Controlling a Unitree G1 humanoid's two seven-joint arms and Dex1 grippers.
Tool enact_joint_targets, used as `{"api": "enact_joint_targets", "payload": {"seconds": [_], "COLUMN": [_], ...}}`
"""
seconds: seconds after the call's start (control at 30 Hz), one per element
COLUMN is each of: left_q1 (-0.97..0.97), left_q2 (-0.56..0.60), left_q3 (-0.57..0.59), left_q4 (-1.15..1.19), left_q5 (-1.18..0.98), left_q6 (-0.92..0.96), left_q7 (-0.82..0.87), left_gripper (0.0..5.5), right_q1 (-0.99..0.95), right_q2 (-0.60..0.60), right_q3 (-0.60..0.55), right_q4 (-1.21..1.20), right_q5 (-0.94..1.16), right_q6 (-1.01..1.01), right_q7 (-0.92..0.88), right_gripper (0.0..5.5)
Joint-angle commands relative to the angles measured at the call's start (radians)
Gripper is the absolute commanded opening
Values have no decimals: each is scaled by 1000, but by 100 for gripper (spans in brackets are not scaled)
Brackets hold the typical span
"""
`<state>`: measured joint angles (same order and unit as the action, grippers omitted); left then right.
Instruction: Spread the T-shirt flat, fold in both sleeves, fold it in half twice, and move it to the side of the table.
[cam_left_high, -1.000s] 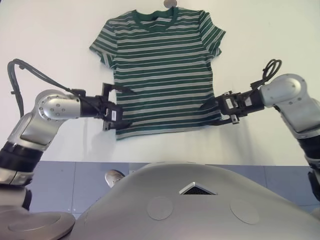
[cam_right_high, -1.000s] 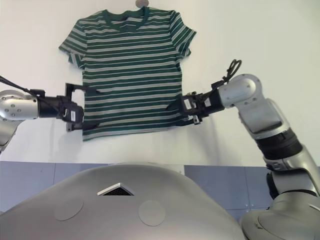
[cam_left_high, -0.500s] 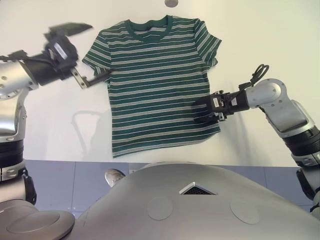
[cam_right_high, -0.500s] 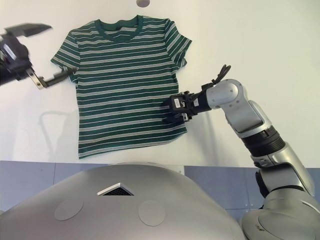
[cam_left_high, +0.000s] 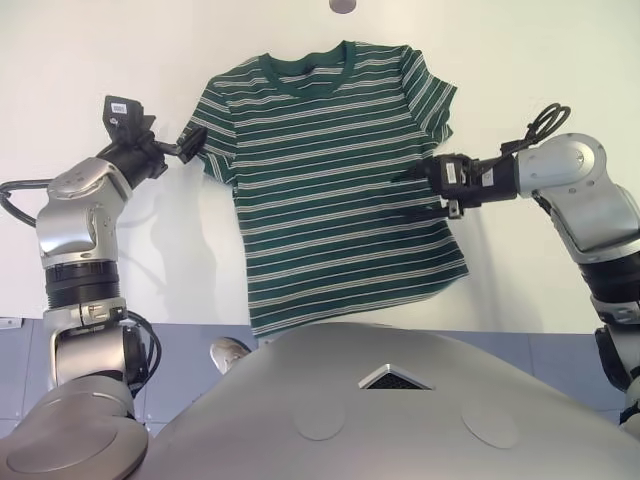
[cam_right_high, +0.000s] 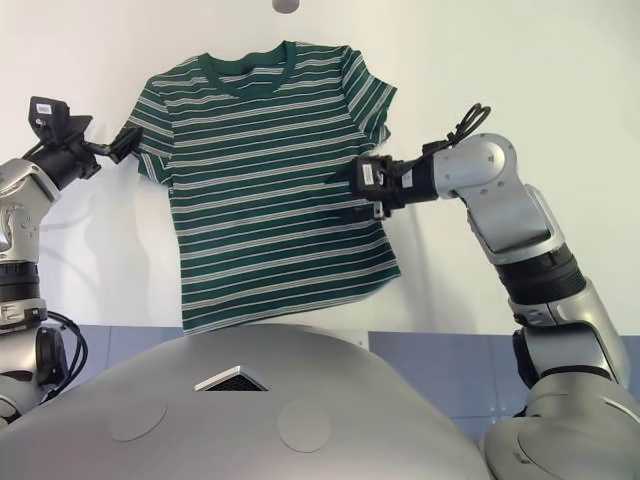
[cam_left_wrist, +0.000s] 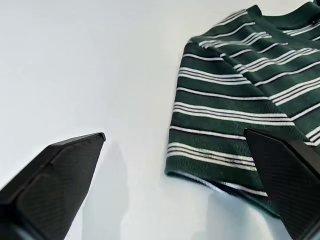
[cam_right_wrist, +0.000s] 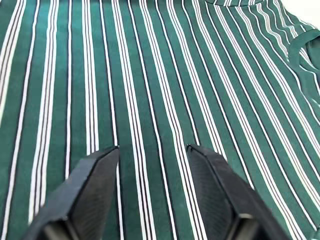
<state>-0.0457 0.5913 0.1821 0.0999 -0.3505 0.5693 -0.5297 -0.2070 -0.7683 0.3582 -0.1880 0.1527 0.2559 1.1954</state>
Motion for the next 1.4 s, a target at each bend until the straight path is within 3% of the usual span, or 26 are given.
{"api": "enact_joint_targets", "payload": {"seconds": [0.03, 0.8, 0.93, 1.13, 1.23, 1.4], "left_q1": [55, 20, -26, -70, -83, -157], "left_q2": [-17, -81, -110, -161, -190, -220], "left_q3": [11, 26, 51, -6, -63, -150], "left_q4": [-90, -25, -118, -256, -312, -205], "left_q5": [-5, 11, -37, -67, -76, -19], "left_q6": [50, 6, 21, 155, 226, 216], "left_q7": [27, 43, 56, 108, 125, 136], "left_gripper": [450, 14, 4, 4, 4, 4], "right_q1": [-24, -8, -9, -30, -10, -11], "right_q2": [19, 73, 104, 326, 356, 382], "right_q3": [5, 19, -14, -207, -235, -282], "right_q4": [19, 11, 9, 61, 51, 88], "right_q5": [-17, -48, -14, 108, 116, 109], "right_q6": [-11, 9, 30, 206, 251, 282], "right_q7": [-6, -32, -66, -374, -448, -563], "right_gripper": [251, 251, 251, 251, 251, 251]}}
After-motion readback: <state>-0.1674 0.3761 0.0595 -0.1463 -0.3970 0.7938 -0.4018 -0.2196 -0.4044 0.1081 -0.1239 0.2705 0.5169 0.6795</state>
